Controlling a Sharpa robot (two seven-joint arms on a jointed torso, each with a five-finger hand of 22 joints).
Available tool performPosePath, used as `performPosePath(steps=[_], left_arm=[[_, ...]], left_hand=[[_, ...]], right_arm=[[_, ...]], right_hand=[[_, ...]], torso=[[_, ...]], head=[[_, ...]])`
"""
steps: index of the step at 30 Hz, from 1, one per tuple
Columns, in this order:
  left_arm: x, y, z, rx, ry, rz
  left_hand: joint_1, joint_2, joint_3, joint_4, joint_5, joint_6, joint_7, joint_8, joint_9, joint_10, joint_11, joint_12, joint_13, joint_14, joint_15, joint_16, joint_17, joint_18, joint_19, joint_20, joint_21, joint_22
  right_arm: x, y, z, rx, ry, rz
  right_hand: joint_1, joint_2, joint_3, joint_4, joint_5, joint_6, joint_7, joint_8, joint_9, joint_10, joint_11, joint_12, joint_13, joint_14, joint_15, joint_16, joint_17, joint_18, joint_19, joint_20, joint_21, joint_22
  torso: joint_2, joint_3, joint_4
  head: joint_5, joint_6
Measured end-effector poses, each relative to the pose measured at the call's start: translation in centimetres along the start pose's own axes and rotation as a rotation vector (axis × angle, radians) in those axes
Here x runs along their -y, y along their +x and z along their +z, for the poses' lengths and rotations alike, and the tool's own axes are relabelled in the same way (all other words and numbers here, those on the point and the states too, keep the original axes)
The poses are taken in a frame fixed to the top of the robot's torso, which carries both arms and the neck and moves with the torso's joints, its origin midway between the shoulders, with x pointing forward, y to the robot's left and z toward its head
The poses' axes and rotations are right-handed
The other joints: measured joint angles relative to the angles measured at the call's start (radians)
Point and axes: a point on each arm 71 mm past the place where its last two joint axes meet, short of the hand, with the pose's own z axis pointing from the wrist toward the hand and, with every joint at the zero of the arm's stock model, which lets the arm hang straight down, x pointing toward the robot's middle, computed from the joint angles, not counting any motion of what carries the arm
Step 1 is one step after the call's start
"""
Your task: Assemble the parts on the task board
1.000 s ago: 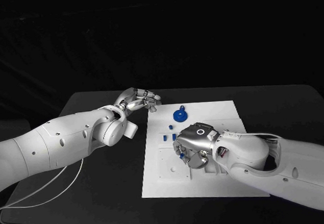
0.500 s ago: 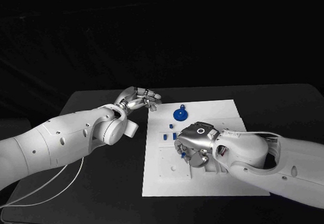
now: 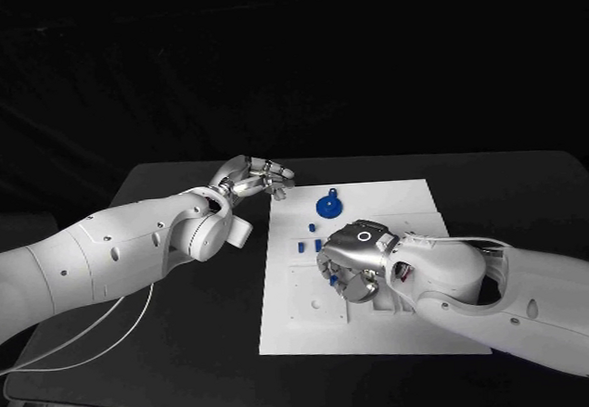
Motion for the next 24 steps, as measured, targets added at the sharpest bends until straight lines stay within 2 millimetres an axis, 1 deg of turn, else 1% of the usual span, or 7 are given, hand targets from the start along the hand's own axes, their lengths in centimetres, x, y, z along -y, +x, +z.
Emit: performPosePath(steps=[6,11,24], left_arm=[[-0.01,-0.03,-0.01,0.000,0.000,0.000],[-0.01,-0.04,-0.01,0.000,-0.001,0.000],[-0.03,-0.08,-0.03,0.001,-0.002,0.000]], left_hand=[[0.000,0.000,-0.003,-0.003,0.000,0.000,0.000,0.000,0.000,0.000,0.000,0.000,-0.001,0.000,0.000,0.000,0.001,0.000,0.000,0.000,0.000,0.000],[0.000,0.000,-0.003,-0.003,0.000,0.000,0.000,0.000,-0.001,0.000,0.000,0.000,-0.001,0.000,0.000,0.000,0.002,0.000,0.000,0.000,0.000,0.000],[0.000,0.000,-0.003,-0.003,0.000,0.000,0.000,0.000,-0.001,0.000,0.000,0.000,-0.001,0.000,0.000,-0.004,0.004,0.000,0.000,0.000,0.000,0.001]], right_arm=[[0.01,0.10,-0.01,-0.009,0.000,-0.001],[-0.01,0.15,-0.03,-0.017,-0.001,-0.002],[-0.09,0.13,0.12,-0.024,-0.002,-0.004]], right_hand=[[0.001,0.001,0.000,0.000,0.000,-0.003,0.000,0.000,0.000,0.000,0.000,0.000,0.000,0.000,0.000,0.000,0.000,0.000,0.000,0.000,0.000,0.001],[0.004,0.004,-0.001,-0.001,0.000,0.001,0.004,-0.001,0.000,0.000,0.000,0.000,-0.001,0.000,0.000,0.000,0.000,0.000,0.000,0.000,0.000,0.001],[0.004,0.004,-0.001,-0.001,0.000,0.001,0.004,-0.004,-0.001,0.000,0.000,0.000,-0.001,0.000,0.001,0.004,0.000,0.000,0.000,0.000,0.004,0.001]], torso=[[0.000,-0.0006,0.0003],[0.000,-0.0012,0.0003],[0.000,-0.0008,0.0002]], head=[[0.000,-0.001],[0.001,-0.004],[0.001,-0.005]])
